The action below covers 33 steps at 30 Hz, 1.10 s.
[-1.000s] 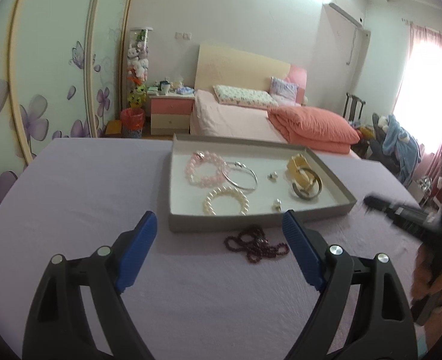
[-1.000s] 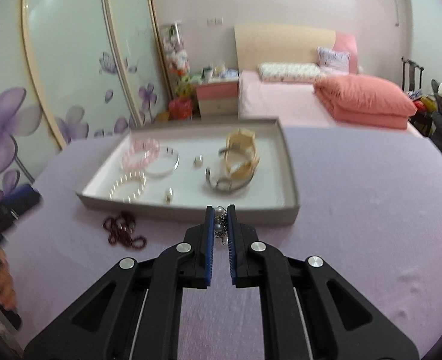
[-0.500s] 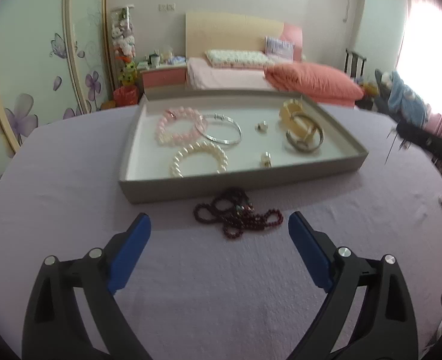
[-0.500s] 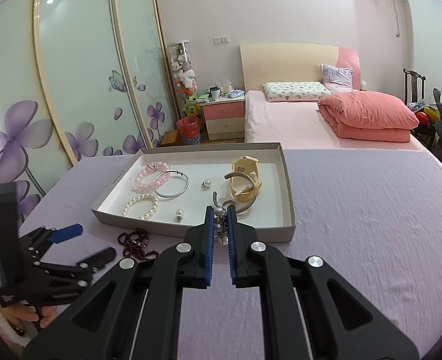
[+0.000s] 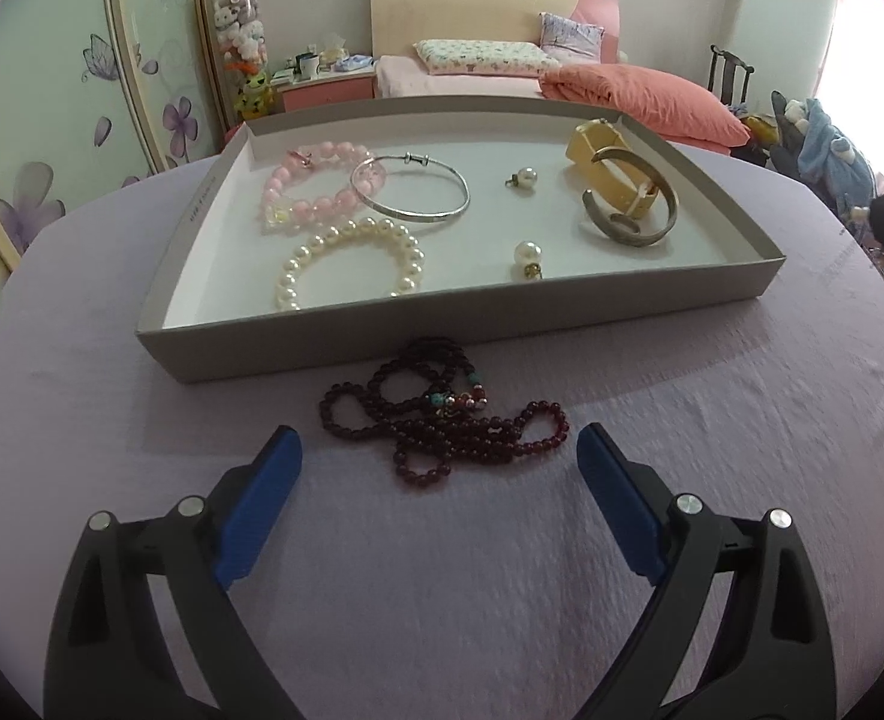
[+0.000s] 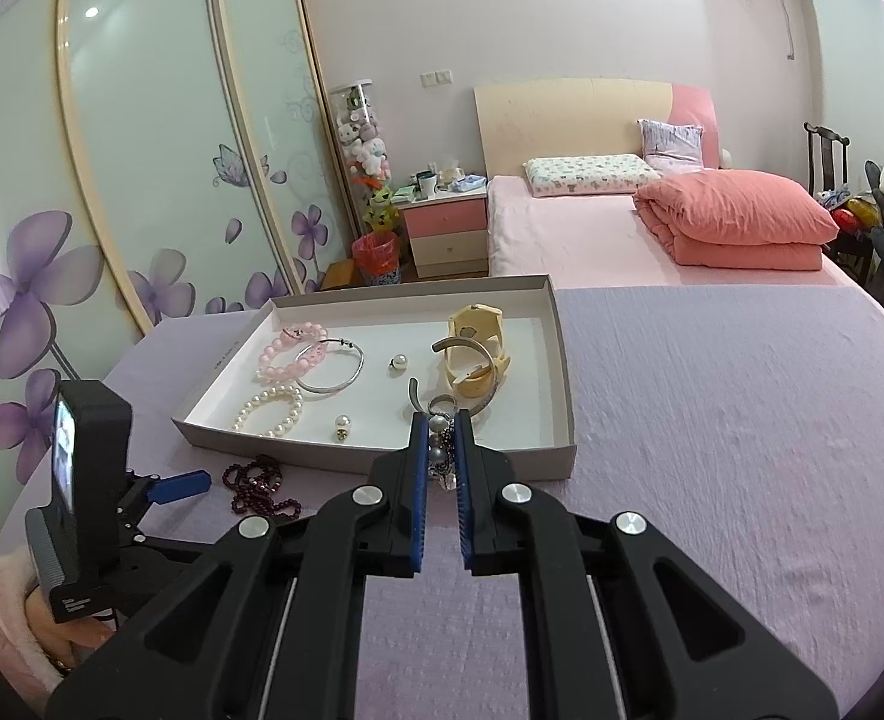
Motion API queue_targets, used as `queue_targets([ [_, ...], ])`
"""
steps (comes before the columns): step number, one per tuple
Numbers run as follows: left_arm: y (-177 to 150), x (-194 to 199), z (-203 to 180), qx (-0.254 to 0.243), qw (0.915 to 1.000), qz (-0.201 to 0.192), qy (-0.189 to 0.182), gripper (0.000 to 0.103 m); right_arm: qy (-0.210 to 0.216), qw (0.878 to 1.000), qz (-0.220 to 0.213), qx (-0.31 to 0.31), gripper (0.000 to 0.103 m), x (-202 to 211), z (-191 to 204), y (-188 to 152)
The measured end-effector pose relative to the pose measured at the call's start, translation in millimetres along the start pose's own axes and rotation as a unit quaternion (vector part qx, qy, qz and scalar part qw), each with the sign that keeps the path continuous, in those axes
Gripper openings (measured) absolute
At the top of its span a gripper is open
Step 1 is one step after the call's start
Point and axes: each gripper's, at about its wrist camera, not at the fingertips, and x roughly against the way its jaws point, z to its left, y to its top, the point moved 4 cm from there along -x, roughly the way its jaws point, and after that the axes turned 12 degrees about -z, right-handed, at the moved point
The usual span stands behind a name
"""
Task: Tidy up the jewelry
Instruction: 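Grasp the dark red bead necklace with the left tool, then carry the pendant and bead necklace into the tray and open both tools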
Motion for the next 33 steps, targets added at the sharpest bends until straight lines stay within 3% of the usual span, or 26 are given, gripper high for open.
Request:
queue_targets([
  [7,7,-9,0,-0.002,0.9998,0.002,0.018,0.087,0.004,1.000,0.001,-0.007,0.009,-3,-1,-1],
  [12,11,-8,-5,-0.007,0.9998,-0.008,0.014,0.065,0.008,1.000,0.005,-0.010,0.009,-5,-1,-3],
  [15,13,-6,-8,-0.013,0.9998,-0.015,0.006,0.034,0.010,1.000,0.007,-0.012,0.009,-5,-1,-4],
  [16,13,-6,-9,-0.013,0.9998,-0.015,0.002,0.020,0.010,1.000,0.008,-0.012,0.009,-5,-1,-4],
  [19,14,1,-6,-0.004,0.9997,-0.018,-0.019,0.011,0.012,1.000,0.008,-0.013,0.009,-3,1,-4],
  [24,13,23,2,0.004,0.9981,-0.038,-0.048,0.009,0.014,1.000,-0.001,-0.012,0.009,3,6,1],
  [33,51,102,10,0.014,0.9878,-0.133,-0.079,0.009,0.026,0.999,-0.028,-0.009,0.009,16,21,15],
])
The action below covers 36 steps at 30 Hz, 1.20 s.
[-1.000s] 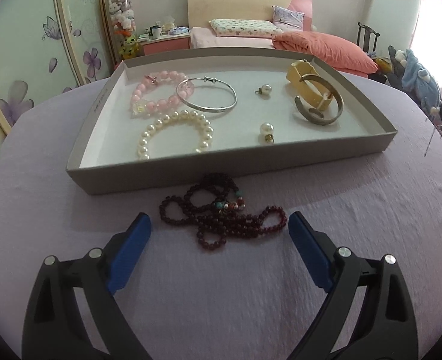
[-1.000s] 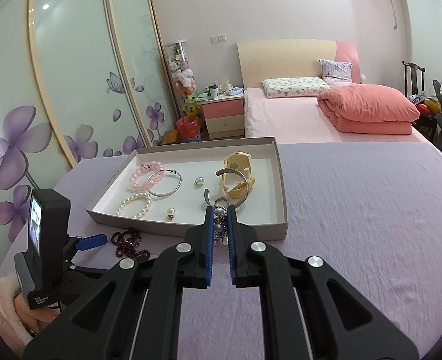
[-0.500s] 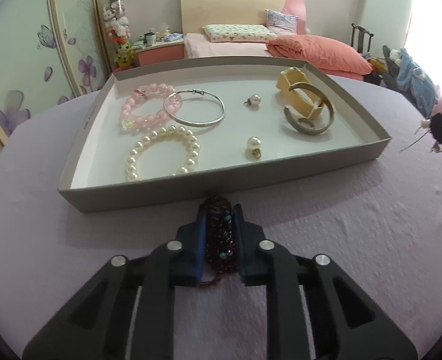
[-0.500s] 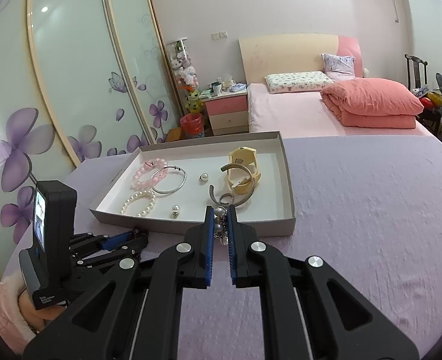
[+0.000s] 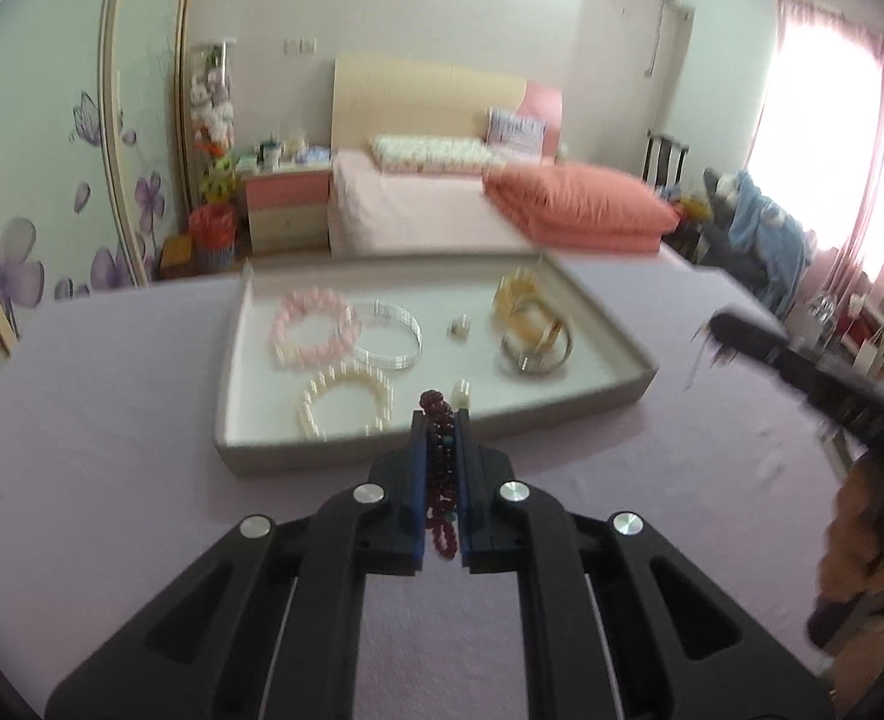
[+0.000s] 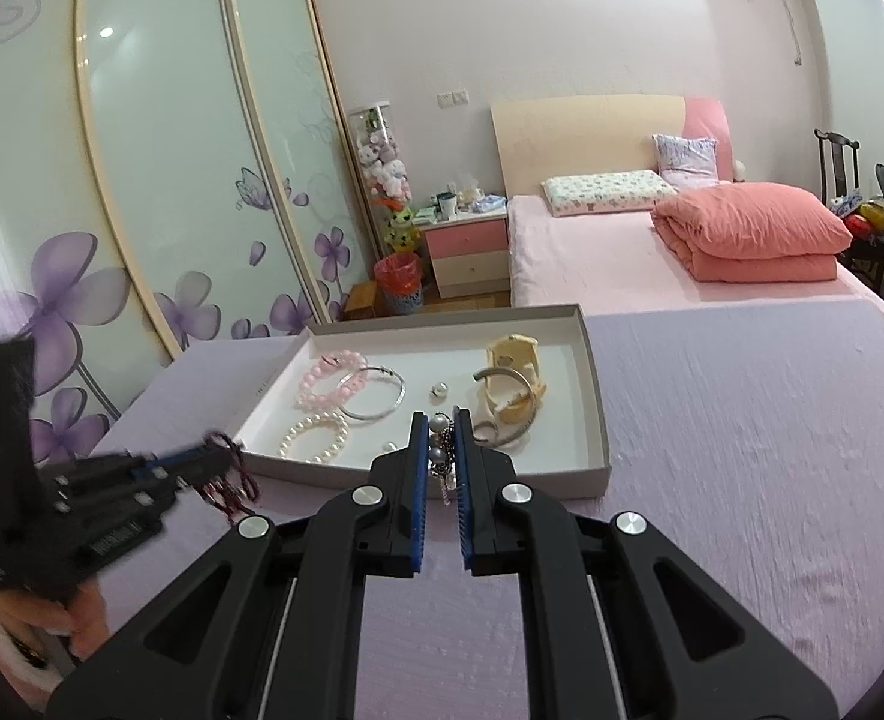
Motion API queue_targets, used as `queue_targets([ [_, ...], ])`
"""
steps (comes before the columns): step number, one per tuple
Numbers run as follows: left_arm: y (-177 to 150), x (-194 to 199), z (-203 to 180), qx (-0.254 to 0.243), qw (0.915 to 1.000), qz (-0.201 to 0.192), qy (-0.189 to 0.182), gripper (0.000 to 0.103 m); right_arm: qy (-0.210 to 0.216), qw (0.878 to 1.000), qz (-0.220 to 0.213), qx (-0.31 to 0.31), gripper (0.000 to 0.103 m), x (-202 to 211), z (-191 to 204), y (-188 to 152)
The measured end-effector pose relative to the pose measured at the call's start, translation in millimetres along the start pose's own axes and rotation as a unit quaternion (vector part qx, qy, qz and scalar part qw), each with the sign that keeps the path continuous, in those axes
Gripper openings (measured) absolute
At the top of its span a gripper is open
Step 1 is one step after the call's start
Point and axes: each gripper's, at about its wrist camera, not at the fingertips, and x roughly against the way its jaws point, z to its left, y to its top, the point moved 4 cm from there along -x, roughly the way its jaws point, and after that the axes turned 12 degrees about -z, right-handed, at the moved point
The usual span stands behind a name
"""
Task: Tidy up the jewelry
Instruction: 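Carry the pendant and bead necklace into the tray and open both tools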
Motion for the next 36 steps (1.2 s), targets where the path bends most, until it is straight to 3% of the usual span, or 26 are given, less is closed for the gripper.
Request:
queue_targets([
  [8,40,26,4,0.014,0.9984,-0.055,0.005,0.009,0.010,1.000,-0.014,0.001,0.009,0,12,9],
  [21,46,16,21,0.035,0.9977,-0.055,0.016,0.009,0.009,1.000,-0.015,0.017,0.009,-21,24,11],
  [27,51,-10,24,0.050,0.9974,-0.051,-0.002,0.009,-0.009,1.000,-0.023,0.006,0.009,-44,15,21],
  [36,52,-79,30,0.053,0.9982,-0.028,0.003,0.009,-0.026,1.000,-0.013,-0.008,0.009,-72,-4,22],
])
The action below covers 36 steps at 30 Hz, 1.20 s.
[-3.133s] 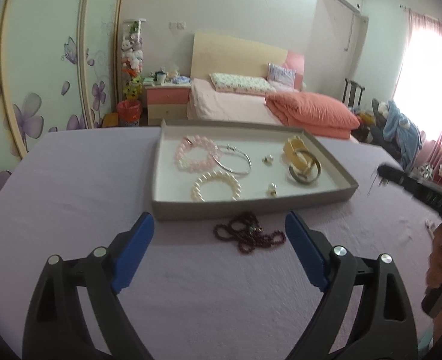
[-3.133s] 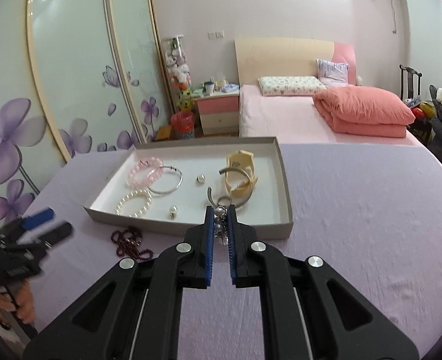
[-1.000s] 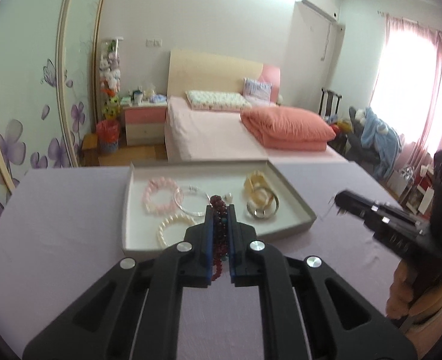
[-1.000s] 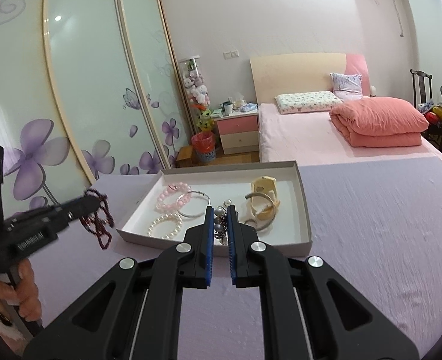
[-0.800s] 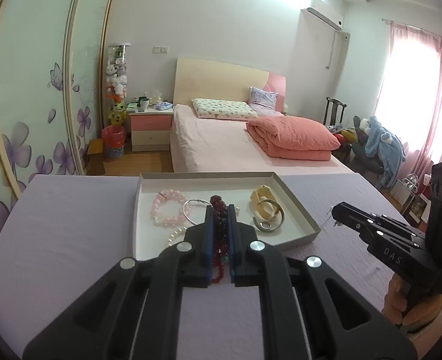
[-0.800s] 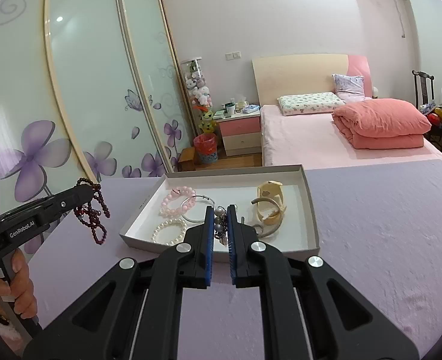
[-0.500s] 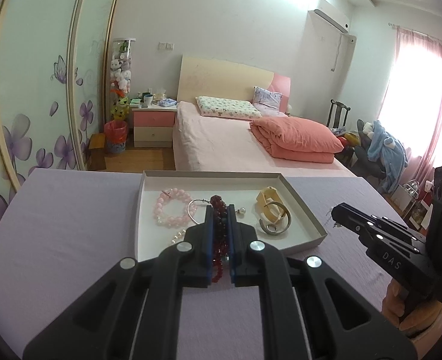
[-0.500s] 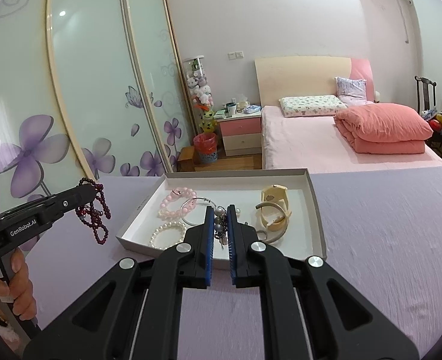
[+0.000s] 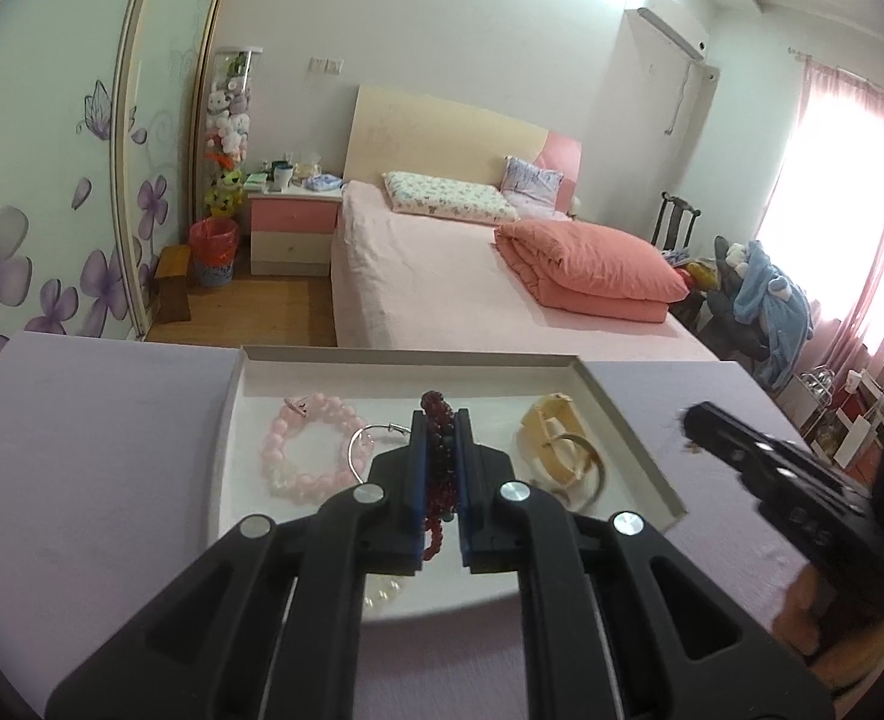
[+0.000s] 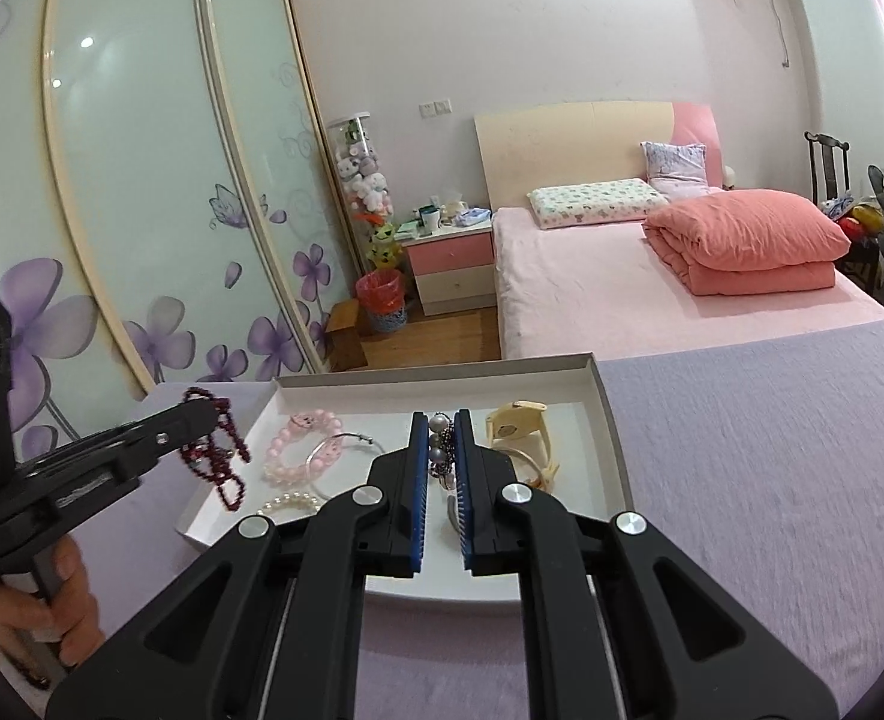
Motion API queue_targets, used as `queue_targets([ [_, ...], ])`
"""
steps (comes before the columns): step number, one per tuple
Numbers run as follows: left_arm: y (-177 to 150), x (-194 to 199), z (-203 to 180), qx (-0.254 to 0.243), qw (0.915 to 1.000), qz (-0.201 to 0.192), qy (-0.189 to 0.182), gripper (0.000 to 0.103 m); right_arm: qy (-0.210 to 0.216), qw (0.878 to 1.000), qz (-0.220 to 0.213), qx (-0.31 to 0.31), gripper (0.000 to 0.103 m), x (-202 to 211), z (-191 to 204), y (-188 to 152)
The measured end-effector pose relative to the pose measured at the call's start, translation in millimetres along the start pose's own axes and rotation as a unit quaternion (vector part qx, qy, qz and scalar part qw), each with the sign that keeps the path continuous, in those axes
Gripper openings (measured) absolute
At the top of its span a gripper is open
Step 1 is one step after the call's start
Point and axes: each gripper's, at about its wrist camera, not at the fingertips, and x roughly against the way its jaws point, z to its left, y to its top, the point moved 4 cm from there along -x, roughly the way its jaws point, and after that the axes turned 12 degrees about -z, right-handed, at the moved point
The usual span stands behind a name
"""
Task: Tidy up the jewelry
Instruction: 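Carry the pendant and bead necklace into the tray and open both tools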
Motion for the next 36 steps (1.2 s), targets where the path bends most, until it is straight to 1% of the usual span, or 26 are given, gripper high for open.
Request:
queue_targets([
  [4,-9,-20,5,0.004,0.9999,0.014,0.008,0.009,-0.003,1.000,0.003,-0.001,0.009,-6,-6,-1],
  [9,-18,-30,13,0.009,0.9996,0.022,0.016,0.011,-0.006,1.000,0.010,-0.003,0.009,-13,-11,-5],
  [10,-19,-30,14,0.011,0.9996,0.021,0.017,0.018,-0.006,1.000,0.011,-0.003,0.009,-14,-11,-6],
  [11,-19,-29,16,0.012,0.9996,0.020,0.016,0.031,-0.006,1.000,0.012,-0.004,0.009,-14,-11,-7],
  [13,-18,-22,20,0.014,0.9996,0.010,0.023,0.041,-0.006,1.000,0.014,-0.003,0.009,-16,-10,-9],
  [15,-15,-15,24,0.015,0.9996,0.005,0.023,0.043,-0.007,1.000,0.017,-0.003,0.009,-19,-9,-10],
  [16,-14,-9,26,0.016,0.9996,0.001,0.024,0.047,-0.008,1.000,0.019,-0.003,0.009,-21,-9,-12],
  [17,-12,-2,28,0.019,0.9995,-0.005,0.026,0.054,-0.008,1.000,0.021,-0.003,0.009,-23,-8,-12],
  [18,-11,7,29,0.020,0.9993,-0.014,0.027,0.058,-0.008,1.000,0.023,-0.004,0.009,-25,-7,-13],
  [19,-10,14,29,0.020,0.9991,-0.022,0.030,0.063,-0.007,1.000,0.025,-0.005,0.009,-28,-6,-14],
  [23,-4,41,33,0.020,0.9979,-0.050,0.036,0.074,-0.005,1.000,0.028,0.001,0.009,-38,4,-17],
  [29,-6,62,34,0.011,0.9970,-0.065,0.041,0.077,-0.010,0.999,0.032,0.018,0.009,-54,16,-19],
  [36,-5,67,34,0.009,0.9968,-0.069,0.040,0.079,-0.023,0.999,0.026,0.026,0.009,-61,18,-16],
])
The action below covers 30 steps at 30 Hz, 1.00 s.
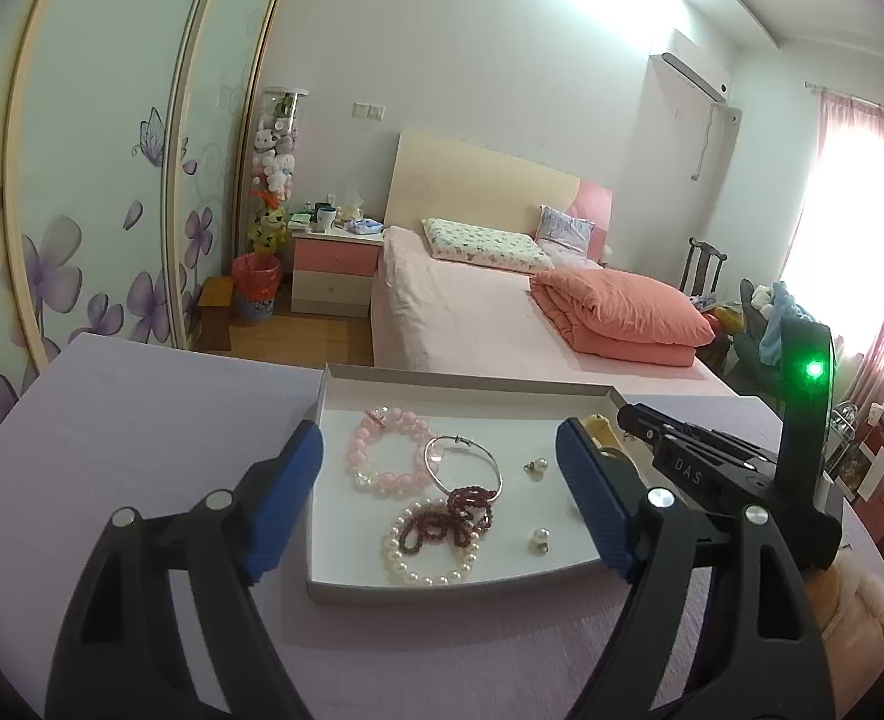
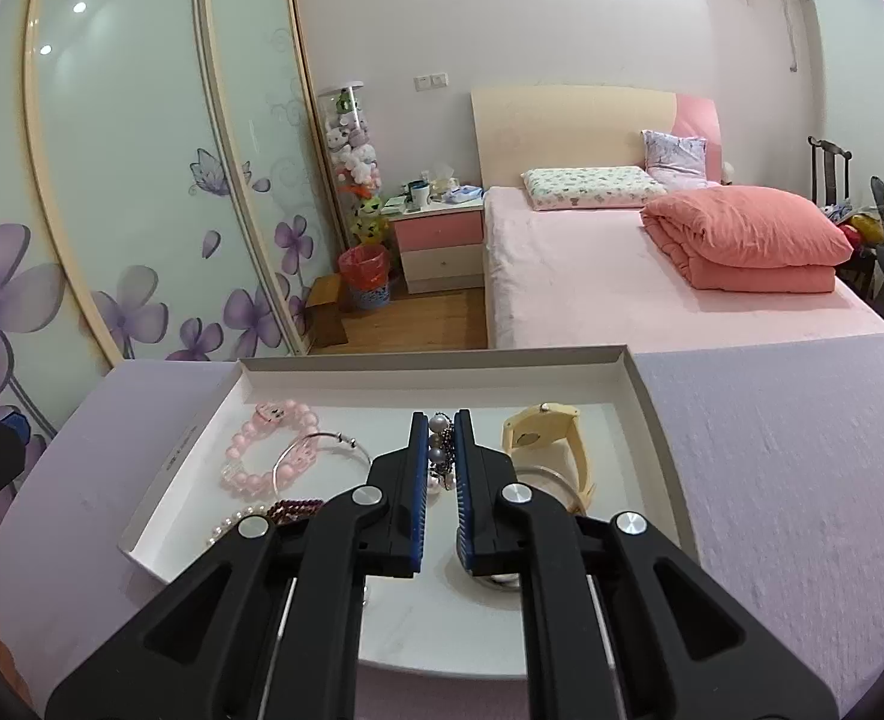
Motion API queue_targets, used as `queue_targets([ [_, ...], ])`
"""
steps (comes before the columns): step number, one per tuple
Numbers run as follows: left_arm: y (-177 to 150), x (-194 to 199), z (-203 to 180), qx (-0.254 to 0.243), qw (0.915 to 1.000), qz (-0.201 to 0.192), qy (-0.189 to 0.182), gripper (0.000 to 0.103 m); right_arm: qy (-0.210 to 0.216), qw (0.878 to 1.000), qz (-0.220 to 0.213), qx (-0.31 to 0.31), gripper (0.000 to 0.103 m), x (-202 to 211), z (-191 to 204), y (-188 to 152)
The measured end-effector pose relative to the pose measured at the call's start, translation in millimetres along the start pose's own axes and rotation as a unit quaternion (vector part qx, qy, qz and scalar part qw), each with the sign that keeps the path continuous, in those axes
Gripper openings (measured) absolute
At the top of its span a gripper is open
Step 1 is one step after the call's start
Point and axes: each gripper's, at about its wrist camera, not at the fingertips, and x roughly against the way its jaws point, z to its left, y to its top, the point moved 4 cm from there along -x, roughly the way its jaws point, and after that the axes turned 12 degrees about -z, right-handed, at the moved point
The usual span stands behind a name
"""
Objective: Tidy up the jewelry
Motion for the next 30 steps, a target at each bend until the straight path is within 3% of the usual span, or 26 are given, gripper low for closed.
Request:
queue_targets([
  [5,-1,0,-1,0.002,1.0000,0.002,-0.004,0.080,-0.003,1.000,0.001,-0.001,0.013,-4,-3,2],
  [6,-1,-1,-1,0.003,1.0000,0.002,-0.004,0.081,0.001,1.000,0.004,-0.002,0.026,-5,-3,2],
  [7,-1,-1,-2,0.004,1.0000,0.002,-0.005,0.082,0.002,1.000,0.003,-0.004,0.049,-4,-3,2],
  [9,-1,-1,-3,0.005,1.0000,0.003,-0.006,0.084,-0.002,1.000,-0.013,-0.003,0.065,2,-5,4],
  [15,-1,0,-3,0.011,0.9999,0.006,-0.005,0.088,-0.002,1.000,-0.024,-0.009,0.066,14,-9,10],
  [21,-3,19,1,0.019,0.9998,0.002,0.002,0.097,-0.005,0.999,-0.047,-0.018,0.091,44,-11,13],
  [30,-13,71,-8,-0.001,0.9995,-0.027,0.018,0.099,-0.014,0.997,-0.077,-0.015,0.099,104,-2,2],
])
